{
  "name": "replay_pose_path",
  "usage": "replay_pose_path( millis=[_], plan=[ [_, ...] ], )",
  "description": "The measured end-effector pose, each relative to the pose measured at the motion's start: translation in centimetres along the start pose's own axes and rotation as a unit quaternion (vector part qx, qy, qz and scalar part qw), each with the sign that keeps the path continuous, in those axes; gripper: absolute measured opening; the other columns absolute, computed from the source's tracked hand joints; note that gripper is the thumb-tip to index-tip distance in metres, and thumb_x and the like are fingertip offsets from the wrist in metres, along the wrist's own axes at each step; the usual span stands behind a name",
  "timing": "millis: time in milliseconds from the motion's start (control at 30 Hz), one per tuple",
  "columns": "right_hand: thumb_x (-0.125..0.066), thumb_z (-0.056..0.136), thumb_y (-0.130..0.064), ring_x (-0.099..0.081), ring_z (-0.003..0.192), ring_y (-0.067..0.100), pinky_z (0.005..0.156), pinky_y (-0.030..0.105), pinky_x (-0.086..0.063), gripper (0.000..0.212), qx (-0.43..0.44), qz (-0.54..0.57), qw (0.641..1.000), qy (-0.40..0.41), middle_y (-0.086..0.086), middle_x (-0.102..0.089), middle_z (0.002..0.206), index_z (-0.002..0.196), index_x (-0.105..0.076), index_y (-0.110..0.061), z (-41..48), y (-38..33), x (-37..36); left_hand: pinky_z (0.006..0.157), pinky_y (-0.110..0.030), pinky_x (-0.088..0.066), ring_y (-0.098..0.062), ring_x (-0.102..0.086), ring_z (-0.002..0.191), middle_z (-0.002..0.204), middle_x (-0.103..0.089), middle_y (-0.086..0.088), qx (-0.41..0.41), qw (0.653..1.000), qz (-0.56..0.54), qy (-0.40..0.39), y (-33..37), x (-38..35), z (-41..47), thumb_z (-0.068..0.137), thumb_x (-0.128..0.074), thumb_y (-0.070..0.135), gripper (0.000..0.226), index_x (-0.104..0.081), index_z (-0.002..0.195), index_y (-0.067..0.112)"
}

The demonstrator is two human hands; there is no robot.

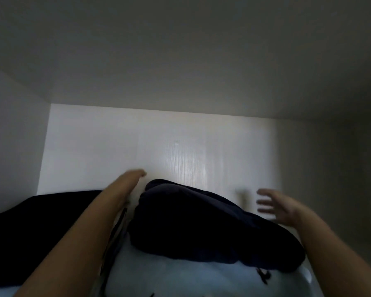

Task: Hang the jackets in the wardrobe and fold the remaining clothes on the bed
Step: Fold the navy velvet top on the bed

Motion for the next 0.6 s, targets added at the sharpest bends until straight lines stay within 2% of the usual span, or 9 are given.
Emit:
replay_pose_path(
  millis=[67,167,233,300,333,400,467,500,600],
  plan=[
    [-0.054,0.093,-0.035,-0.047,0.118,0.020,0.094,0.039,-0.033,0.038,0.082,-0.098,0.992,0.005,-0.001,-0.048,0.138,0.130,-0.047,-0.036,-0.9,-3.8,-0.9,0.101,-0.034,-0.033,-0.020,-0.040,0.131,0.145,-0.041,-0.002,-0.145,0.988,0.049,0.025,3.4,0.3,-0.5,0.097,-0.048,0.031,0.044,-0.042,0.141,0.024],
    [-0.049,0.096,-0.040,-0.038,0.130,0.014,0.101,0.025,-0.025,0.050,0.167,-0.300,0.937,-0.068,-0.002,-0.040,0.145,0.144,-0.036,-0.034,-1.6,-6.1,-6.2,0.104,-0.028,-0.030,-0.011,-0.043,0.127,0.145,-0.043,0.004,-0.262,0.934,0.221,-0.101,5.6,-3.9,-2.0,0.093,-0.046,0.041,0.041,-0.045,0.133,0.040],
    [-0.037,0.101,-0.041,-0.023,0.143,0.015,0.112,0.024,-0.016,0.055,0.171,-0.456,0.857,-0.168,-0.001,-0.023,0.156,0.152,-0.021,-0.024,-1.1,-3.5,-10.5,0.110,-0.034,-0.030,-0.017,-0.045,0.127,0.144,-0.047,0.001,-0.180,0.890,0.373,-0.191,2.4,-6.5,-2.0,0.088,-0.041,0.052,0.040,-0.051,0.124,0.038],
    [-0.028,0.104,-0.035,-0.001,0.148,0.019,0.120,0.037,-0.003,0.055,0.168,-0.572,0.766,-0.240,0.000,0.001,0.161,0.153,-0.006,-0.022,-0.4,-0.3,-12.3,0.109,-0.039,-0.033,-0.021,-0.049,0.123,0.141,-0.050,-0.002,-0.030,0.883,0.422,-0.204,-1.0,-6.1,-1.5,0.075,-0.041,0.067,0.064,-0.057,0.125,0.031],
    [-0.027,0.105,-0.034,0.006,0.148,0.021,0.120,0.042,0.000,0.056,0.169,-0.596,0.743,-0.254,0.000,0.007,0.161,0.153,-0.001,-0.024,0.0,0.7,-12.2,0.108,-0.040,-0.034,-0.022,-0.051,0.122,0.140,-0.050,-0.004,0.028,0.887,0.418,-0.195,-2.2,-5.4,-1.2,0.070,-0.043,0.072,0.074,-0.057,0.128,0.028],
    [-0.027,0.100,-0.052,0.010,0.148,0.024,0.119,0.047,0.002,0.063,0.138,-0.595,0.748,-0.261,0.000,0.009,0.161,0.152,0.000,-0.029,0.7,1.7,-11.6,0.107,-0.040,-0.037,-0.025,-0.053,0.119,0.139,-0.051,-0.007,0.070,0.897,0.401,-0.175,-3.2,-4.3,-0.5,0.063,-0.048,0.076,0.086,-0.056,0.132,0.025],
    [-0.018,0.070,-0.089,0.006,0.148,0.027,0.119,0.049,0.001,0.102,0.090,-0.559,0.796,-0.216,0.002,0.005,0.161,0.152,-0.005,-0.030,1.1,2.3,-10.4,0.106,-0.039,-0.040,-0.025,-0.055,0.116,0.138,-0.051,-0.008,0.087,0.906,0.387,-0.152,-3.4,-3.9,-0.5,0.059,-0.052,0.076,0.091,-0.055,0.132,0.022],
    [-0.015,0.065,-0.092,0.003,0.148,0.028,0.119,0.049,0.000,0.110,0.045,-0.531,0.827,-0.179,0.003,0.003,0.161,0.153,-0.007,-0.027,1.4,2.9,-9.5,0.105,-0.039,-0.039,-0.025,-0.055,0.116,0.138,-0.051,-0.008,0.089,0.909,0.381,-0.146,-3.4,-4.0,-0.6,0.058,-0.051,0.077,0.092,-0.054,0.132,0.022],
    [-0.017,0.100,-0.055,-0.017,0.146,0.028,0.118,0.040,-0.014,0.066,-0.039,-0.484,0.870,-0.083,0.013,-0.011,0.160,0.153,-0.014,-0.016,1.8,5.5,-6.1,0.105,-0.035,-0.034,-0.028,-0.050,0.123,0.143,-0.046,-0.011,0.077,0.901,0.397,-0.158,-3.3,-4.6,-1.4,0.068,-0.042,0.074,0.087,-0.049,0.138,0.021]
  ],
)
Point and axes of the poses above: each hand's wrist, its own z-axis towards the middle knuckle, its own x-axis out of the back of the hand, y = z × x, the point moved 4 cm from there along z, towards the middle knuckle
